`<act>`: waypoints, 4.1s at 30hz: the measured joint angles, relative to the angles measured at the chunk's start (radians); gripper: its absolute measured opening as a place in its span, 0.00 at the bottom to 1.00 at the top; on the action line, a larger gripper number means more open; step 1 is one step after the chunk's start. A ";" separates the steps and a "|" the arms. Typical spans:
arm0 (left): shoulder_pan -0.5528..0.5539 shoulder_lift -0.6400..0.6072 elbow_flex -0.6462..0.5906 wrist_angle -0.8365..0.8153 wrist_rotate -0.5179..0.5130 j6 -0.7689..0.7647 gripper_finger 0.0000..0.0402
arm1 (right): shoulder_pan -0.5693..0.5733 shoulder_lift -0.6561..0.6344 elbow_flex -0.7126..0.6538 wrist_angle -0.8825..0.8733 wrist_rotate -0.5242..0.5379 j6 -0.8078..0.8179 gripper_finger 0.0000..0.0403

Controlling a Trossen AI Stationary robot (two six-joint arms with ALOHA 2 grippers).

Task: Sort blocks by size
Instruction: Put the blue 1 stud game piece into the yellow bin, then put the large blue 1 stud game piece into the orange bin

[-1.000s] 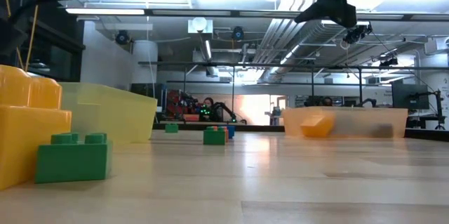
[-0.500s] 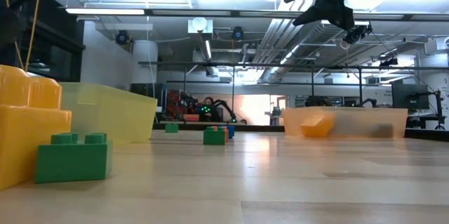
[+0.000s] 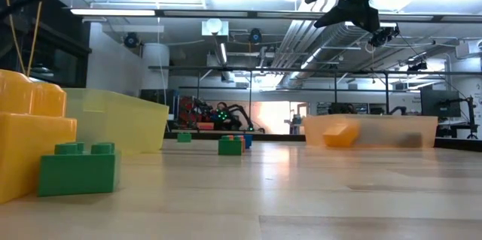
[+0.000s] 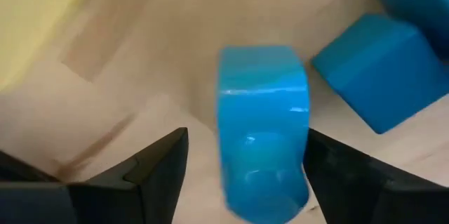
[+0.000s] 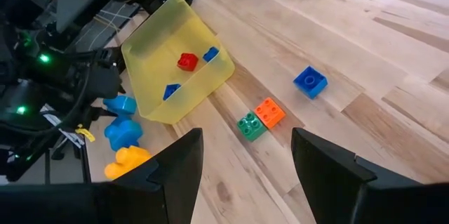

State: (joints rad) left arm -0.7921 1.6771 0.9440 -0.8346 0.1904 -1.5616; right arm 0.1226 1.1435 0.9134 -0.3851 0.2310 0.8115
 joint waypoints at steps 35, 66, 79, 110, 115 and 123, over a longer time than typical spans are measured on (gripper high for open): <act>0.613 -0.572 -0.016 -0.280 -0.246 0.727 0.53 | 0.064 0.000 0.000 0.121 -0.086 -0.001 0.52; 0.006 0.052 0.347 -0.039 -0.226 0.249 0.52 | 0.087 0.000 0.000 -0.047 -0.132 -0.171 0.52; 0.095 0.069 0.346 -0.069 -0.218 -0.501 0.52 | 0.087 0.000 0.000 -0.078 -0.123 -0.243 0.52; 0.144 0.196 0.346 -0.088 -0.106 -0.469 0.52 | 0.087 0.000 0.000 -0.115 -0.098 -0.296 0.52; 0.143 0.195 0.346 -0.088 -0.104 -0.460 0.44 | 0.087 0.000 0.000 -0.121 -0.087 -0.296 0.52; 0.143 0.172 0.347 -0.140 -0.111 -0.368 0.16 | 0.087 0.000 0.000 -0.150 -0.075 -0.297 0.52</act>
State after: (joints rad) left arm -0.6487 1.8491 1.2907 -0.9748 0.0795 -1.9291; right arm 0.2092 1.1439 0.9134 -0.5353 0.1558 0.5148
